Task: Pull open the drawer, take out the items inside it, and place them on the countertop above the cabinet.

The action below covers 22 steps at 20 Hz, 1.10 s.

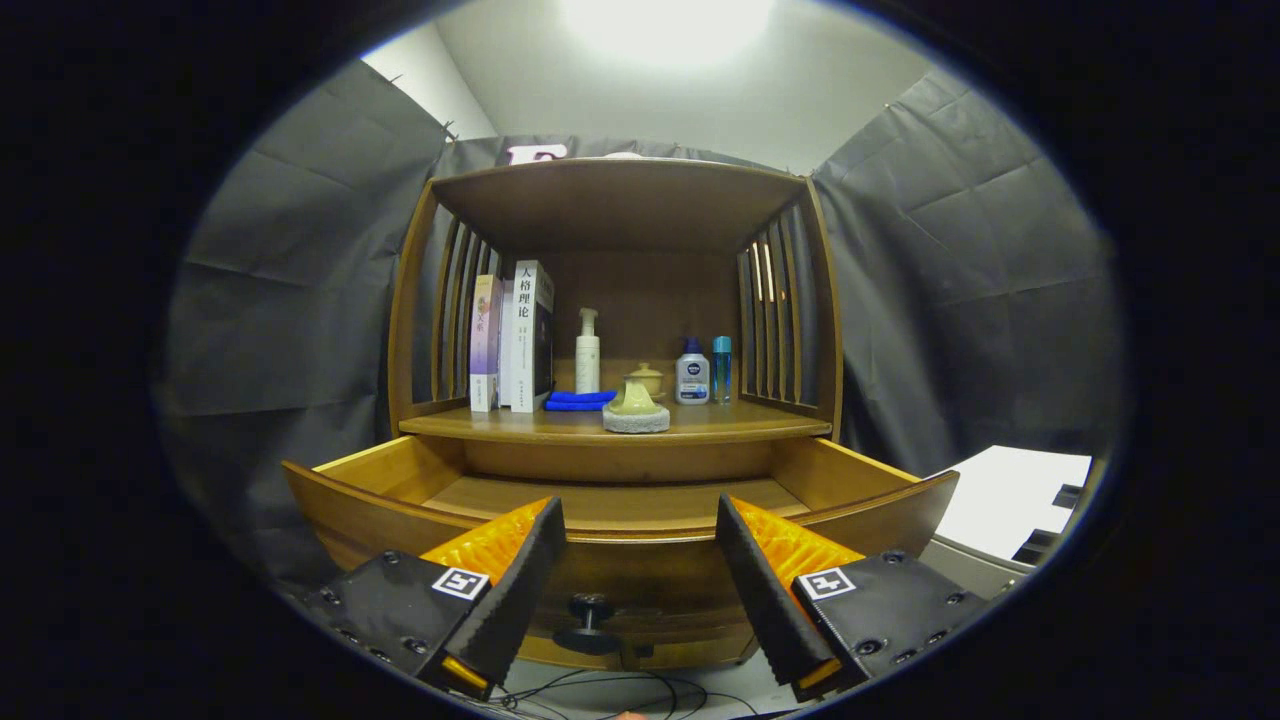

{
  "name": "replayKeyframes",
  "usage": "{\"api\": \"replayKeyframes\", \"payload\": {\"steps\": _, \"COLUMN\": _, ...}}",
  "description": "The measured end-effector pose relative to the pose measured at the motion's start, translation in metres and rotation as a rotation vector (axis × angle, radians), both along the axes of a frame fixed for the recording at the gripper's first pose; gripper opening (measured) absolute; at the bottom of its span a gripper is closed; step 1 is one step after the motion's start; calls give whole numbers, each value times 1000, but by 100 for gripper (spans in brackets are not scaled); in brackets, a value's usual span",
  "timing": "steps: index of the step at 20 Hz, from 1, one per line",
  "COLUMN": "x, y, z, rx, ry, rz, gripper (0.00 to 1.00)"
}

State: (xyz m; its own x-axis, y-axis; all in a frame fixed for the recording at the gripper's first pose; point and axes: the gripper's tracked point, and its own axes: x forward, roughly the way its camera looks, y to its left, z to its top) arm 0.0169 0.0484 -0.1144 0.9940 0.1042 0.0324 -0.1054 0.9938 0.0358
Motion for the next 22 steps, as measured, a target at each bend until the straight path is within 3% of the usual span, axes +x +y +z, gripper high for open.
{"api": "replayKeyframes", "payload": {"steps": 11, "x": -19, "y": 4, "z": -64, "rx": -58, "ry": 93, "rz": 52, "gripper": 97}}
{"api": "replayKeyframes", "payload": {"steps": 18, "x": -3, "y": 19, "z": -70, "rx": -85, "ry": 120, "rz": 82, "gripper": 98}}
{"api": "replayKeyframes", "payload": {"steps": 22, "x": 1, "y": 18, "z": -69, "rx": -74, "ry": 118, "rz": 54, "gripper": 96}}
